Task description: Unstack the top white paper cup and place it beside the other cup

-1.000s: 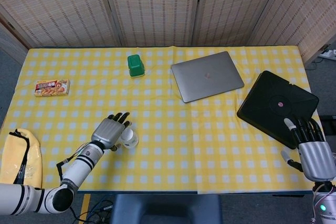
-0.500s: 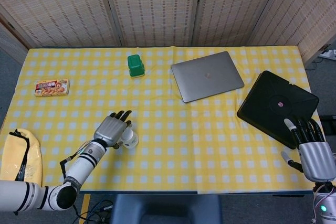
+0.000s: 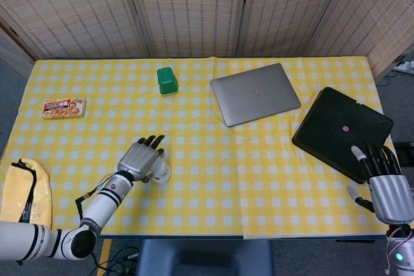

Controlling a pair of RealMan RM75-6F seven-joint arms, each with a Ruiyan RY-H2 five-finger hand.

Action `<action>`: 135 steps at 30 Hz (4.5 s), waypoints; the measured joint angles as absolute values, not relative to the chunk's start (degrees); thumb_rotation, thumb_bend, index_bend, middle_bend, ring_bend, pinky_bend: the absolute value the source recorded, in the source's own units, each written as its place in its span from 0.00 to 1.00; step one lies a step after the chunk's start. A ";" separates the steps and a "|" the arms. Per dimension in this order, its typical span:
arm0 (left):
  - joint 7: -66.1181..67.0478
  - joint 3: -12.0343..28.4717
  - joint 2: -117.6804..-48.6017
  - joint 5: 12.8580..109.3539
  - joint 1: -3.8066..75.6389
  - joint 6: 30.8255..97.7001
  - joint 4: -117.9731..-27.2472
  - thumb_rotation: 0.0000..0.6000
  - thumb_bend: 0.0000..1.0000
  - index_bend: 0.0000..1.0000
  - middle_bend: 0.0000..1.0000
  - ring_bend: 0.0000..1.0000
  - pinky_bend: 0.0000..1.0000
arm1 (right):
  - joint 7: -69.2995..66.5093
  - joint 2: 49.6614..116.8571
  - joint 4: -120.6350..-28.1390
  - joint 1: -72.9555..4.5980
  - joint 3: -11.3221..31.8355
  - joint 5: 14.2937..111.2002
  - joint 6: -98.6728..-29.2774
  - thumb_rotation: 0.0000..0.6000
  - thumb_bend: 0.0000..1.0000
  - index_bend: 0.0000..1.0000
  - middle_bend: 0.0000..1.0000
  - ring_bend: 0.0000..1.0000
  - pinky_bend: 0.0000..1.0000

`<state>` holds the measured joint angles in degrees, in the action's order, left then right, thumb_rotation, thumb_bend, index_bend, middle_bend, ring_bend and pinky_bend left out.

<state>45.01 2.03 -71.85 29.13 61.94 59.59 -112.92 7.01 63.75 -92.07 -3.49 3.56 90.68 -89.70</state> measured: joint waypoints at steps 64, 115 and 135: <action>44.67 2.30 -54.19 31.33 57.10 70.43 -132.55 1.00 0.32 0.41 0.00 0.00 0.18 | 10.49 65.21 -92.37 -3.00 3.46 91.05 -90.20 1.00 0.22 0.06 0.00 0.00 0.00; 18.62 0.34 -63.30 53.38 42.24 53.63 -105.56 1.00 0.32 0.41 0.00 0.00 0.18 | 14.60 67.12 -92.10 -3.41 2.73 91.26 -89.13 1.00 0.22 0.06 0.00 0.00 0.00; 15.01 1.44 -62.98 59.32 39.50 54.48 -106.59 1.00 0.32 0.06 0.00 0.00 0.18 | 13.67 66.91 -91.93 -2.16 2.22 93.68 -92.09 1.00 0.22 0.06 0.00 0.00 0.00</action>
